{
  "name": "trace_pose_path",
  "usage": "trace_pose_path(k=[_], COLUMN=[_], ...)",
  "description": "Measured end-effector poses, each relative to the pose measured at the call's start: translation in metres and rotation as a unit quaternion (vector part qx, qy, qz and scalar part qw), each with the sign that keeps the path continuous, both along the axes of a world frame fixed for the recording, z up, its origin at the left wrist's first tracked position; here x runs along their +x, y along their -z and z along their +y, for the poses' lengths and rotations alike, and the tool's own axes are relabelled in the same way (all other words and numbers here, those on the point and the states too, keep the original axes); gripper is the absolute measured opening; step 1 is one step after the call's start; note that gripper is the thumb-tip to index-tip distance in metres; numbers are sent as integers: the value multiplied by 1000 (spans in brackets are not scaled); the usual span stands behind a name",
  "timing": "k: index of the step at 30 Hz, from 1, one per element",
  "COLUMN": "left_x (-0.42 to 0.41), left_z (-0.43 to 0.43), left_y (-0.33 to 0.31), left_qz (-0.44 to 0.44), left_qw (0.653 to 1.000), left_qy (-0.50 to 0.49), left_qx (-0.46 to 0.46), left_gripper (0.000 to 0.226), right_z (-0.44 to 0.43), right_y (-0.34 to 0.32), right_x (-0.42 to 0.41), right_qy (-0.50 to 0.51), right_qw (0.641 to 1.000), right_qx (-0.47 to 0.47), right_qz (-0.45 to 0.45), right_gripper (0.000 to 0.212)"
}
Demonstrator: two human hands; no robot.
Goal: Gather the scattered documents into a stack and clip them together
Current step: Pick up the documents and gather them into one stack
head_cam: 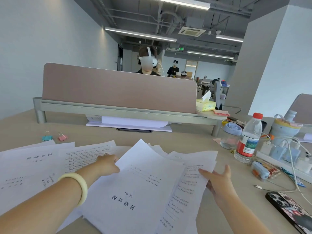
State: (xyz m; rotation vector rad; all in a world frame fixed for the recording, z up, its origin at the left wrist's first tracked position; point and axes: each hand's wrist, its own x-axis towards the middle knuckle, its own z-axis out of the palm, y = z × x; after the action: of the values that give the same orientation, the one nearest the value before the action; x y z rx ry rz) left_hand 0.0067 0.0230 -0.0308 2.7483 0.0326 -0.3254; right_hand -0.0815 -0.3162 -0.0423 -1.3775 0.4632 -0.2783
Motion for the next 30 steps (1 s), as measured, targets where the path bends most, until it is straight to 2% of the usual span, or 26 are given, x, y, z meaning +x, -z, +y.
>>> trace_pose_path(k=[1,2,4,5,6,9,13,16,21,23,26,30], left_x=[-2,-3,-4,-7,-10,-22,-38,-45,-59,-58,-51,-42], left_z=[1,1,0,-2,-4,-16,-19,-6,28,45,59,42], left_y=[-1,-2,-1,-2,-3,-9,-15,-23,-51,-63,-75,-70], left_qz=[-1,-1,4,1,-7,-64,-87,-89,-156,-177,-203,-168], left_qw=[1000,1000,997,995,994,992,984,967,919,894,876,841], left_qy=[-4,-7,0,6,10,28,45,22,-15,-34,-77,-80], left_qx=[-10,-30,-84,-102,-112,-102,-146,-240,-363,-410,-431,-508], left_gripper=[18,18,34,40,41,23,18,15,7,14,21,13], right_z=[2,7,21,26,29,35,40,38,27,26,26,28], right_y=[0,-2,-6,-7,-7,-7,-10,-11,-13,-11,-10,-13], right_x=[-5,-14,-29,-33,-34,-25,-12,-13,-14,-13,-12,-10], right_qy=[-12,-52,-149,-177,-187,-164,-155,-155,-173,-168,-179,-160], right_qw=[998,995,986,981,979,977,974,980,981,981,979,984], right_qx=[66,84,37,4,-20,-87,-132,-93,-42,-48,-47,13], right_qz=[6,24,68,79,83,100,101,87,75,85,86,79], right_gripper=[102,86,42,28,25,29,29,28,27,30,33,42])
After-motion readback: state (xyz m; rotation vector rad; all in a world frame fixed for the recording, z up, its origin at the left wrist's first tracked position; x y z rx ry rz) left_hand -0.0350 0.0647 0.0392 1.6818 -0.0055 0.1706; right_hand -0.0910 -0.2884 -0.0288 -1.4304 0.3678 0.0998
